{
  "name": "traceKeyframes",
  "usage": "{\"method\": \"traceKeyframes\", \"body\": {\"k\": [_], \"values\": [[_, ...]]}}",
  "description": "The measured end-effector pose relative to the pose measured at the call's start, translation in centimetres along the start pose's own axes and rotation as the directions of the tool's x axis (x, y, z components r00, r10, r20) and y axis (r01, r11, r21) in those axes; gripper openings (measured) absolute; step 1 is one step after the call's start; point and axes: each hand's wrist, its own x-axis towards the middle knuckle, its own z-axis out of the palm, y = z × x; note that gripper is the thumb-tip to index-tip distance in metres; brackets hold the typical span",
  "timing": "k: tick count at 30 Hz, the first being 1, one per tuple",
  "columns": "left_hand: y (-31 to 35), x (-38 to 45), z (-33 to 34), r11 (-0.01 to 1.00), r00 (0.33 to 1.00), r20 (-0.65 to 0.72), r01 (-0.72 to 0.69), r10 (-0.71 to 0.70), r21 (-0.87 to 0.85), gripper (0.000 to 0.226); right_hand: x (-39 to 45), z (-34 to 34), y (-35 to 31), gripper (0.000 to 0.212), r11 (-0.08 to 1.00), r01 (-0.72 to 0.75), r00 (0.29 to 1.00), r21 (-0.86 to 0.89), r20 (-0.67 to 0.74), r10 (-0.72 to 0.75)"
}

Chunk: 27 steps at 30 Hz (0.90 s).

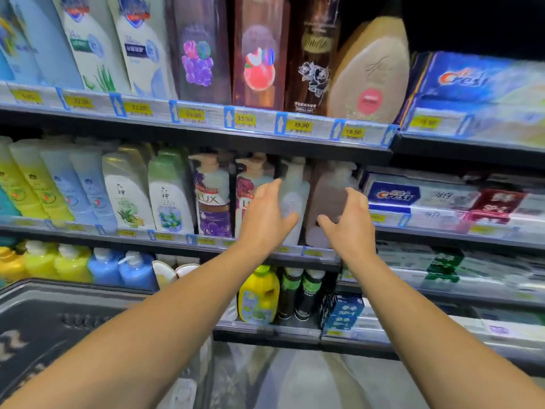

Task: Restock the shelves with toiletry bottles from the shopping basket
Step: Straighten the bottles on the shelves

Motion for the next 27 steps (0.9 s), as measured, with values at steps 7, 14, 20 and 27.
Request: {"method": "traceKeyframes", "body": {"k": [7, 14, 20, 27], "values": [[1.9, 3.2, 2.9, 0.986, 0.989, -0.059, 0.143, -0.139, 0.081, 0.05, 4.1, 0.4, 1.7, 0.046, 1.0, -0.008, 1.0, 0.005, 0.009, 0.008], [2.2, 4.5, 4.4, 0.959, 0.97, -0.102, 0.237, -0.223, 0.154, 0.058, 7.0, 1.0, 1.5, 0.039, 0.997, -0.076, 0.994, 0.001, 0.076, 0.075], [2.3, 5.6, 4.5, 0.946, 0.961, -0.088, 0.273, -0.261, 0.174, 0.055, 8.3, 1.4, 0.1, 0.036, 0.983, -0.185, 0.982, 0.005, 0.048, 0.185], [1.8, 5.3, 5.6, 0.942, 0.969, -0.094, 0.244, -0.228, 0.23, 0.056, 8.2, 2.4, 0.3, 0.037, 0.966, -0.23, 0.969, -0.116, 0.067, 0.239]]}}
